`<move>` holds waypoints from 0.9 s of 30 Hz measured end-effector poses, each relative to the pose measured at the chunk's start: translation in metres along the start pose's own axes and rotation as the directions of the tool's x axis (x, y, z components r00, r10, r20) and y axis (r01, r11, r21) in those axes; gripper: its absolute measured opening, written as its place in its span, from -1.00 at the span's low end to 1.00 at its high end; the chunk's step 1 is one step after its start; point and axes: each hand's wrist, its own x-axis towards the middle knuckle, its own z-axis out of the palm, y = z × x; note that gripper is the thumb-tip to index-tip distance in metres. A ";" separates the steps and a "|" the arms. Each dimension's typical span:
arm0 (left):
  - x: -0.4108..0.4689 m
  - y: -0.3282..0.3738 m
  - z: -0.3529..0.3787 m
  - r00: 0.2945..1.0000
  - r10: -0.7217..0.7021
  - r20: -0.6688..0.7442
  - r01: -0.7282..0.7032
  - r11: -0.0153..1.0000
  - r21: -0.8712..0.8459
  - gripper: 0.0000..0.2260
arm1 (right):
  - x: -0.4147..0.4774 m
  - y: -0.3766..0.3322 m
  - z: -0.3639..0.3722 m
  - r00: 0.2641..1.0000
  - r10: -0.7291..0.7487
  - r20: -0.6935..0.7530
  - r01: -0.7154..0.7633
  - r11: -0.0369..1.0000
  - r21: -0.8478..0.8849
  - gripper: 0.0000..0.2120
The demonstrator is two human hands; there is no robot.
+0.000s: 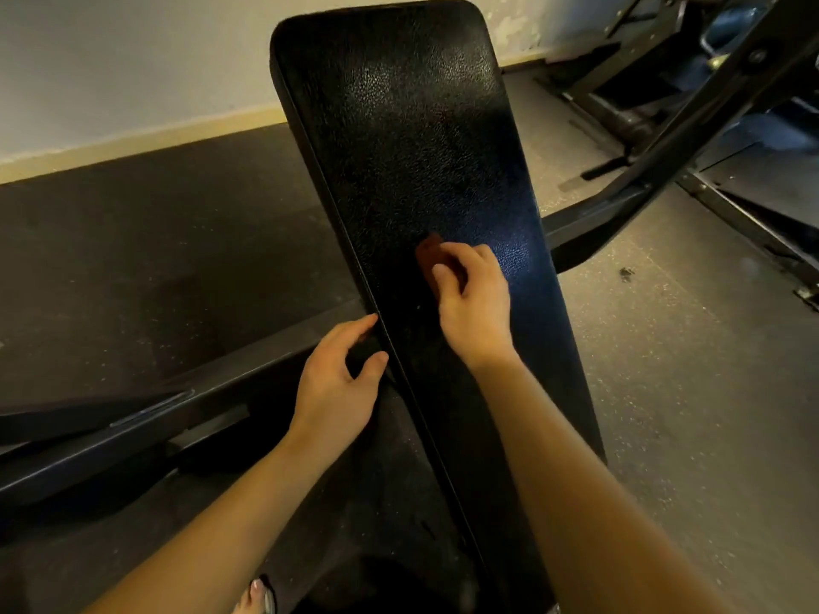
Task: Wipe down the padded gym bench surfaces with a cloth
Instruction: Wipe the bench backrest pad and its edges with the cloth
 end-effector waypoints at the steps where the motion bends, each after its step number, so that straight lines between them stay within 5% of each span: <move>1: 0.000 -0.003 -0.002 1.000 0.011 0.020 -0.011 1.000 -0.012 -0.60 | -0.012 -0.002 0.009 0.998 -0.057 0.015 0.057 0.998 -0.033 -0.74; 6: -0.006 -0.017 -0.003 0.995 -0.089 -0.044 0.077 0.969 -0.234 -0.58 | -0.073 0.017 -0.002 0.929 -0.203 0.310 0.210 0.978 0.011 -0.76; 9: -0.022 -0.022 0.001 0.995 -0.096 -0.019 0.084 0.942 -0.326 -0.60 | -0.105 0.033 -0.023 0.920 0.016 0.391 -0.113 0.967 0.228 -0.77; 12: -0.034 -0.017 0.008 0.996 0.010 0.085 0.024 0.916 -0.400 -0.57 | -0.114 0.037 -0.035 0.919 0.191 0.345 -0.364 0.749 0.553 -0.75; 15: -0.026 -0.006 0.015 0.981 0.152 0.121 -0.108 0.944 -0.311 -0.39 | -0.103 0.025 -0.034 0.868 0.338 0.364 -0.497 0.568 0.657 -0.83; 19: -0.015 0.004 0.018 0.956 0.252 0.153 -0.234 0.964 -0.122 -0.49 | -0.100 0.018 -0.033 0.818 0.334 0.468 -0.571 0.373 0.731 -0.75; 21: -0.021 -0.001 0.020 0.946 0.285 0.155 -0.265 0.955 -0.135 -0.67 | -0.109 0.030 -0.035 0.861 0.319 0.397 -0.507 0.466 0.725 -0.75; 23: -0.034 -0.016 0.030 0.958 0.274 0.081 -0.245 0.935 -0.258 -0.81 | -0.130 0.051 -0.037 0.940 0.257 0.224 -0.340 0.673 0.657 -0.81; 25: -0.048 -0.041 0.042 0.985 0.166 -0.039 -0.167 0.896 -0.411 -0.85 | -0.158 0.079 -0.036 0.994 0.108 0.008 -0.102 0.906 0.411 -0.82; 27: -0.059 -0.069 0.051 0.989 0.016 -0.145 -0.087 0.860 -0.503 -0.84 | -0.181 0.109 -0.030 0.995 -0.053 -0.082 0.060 0.995 0.082 -0.73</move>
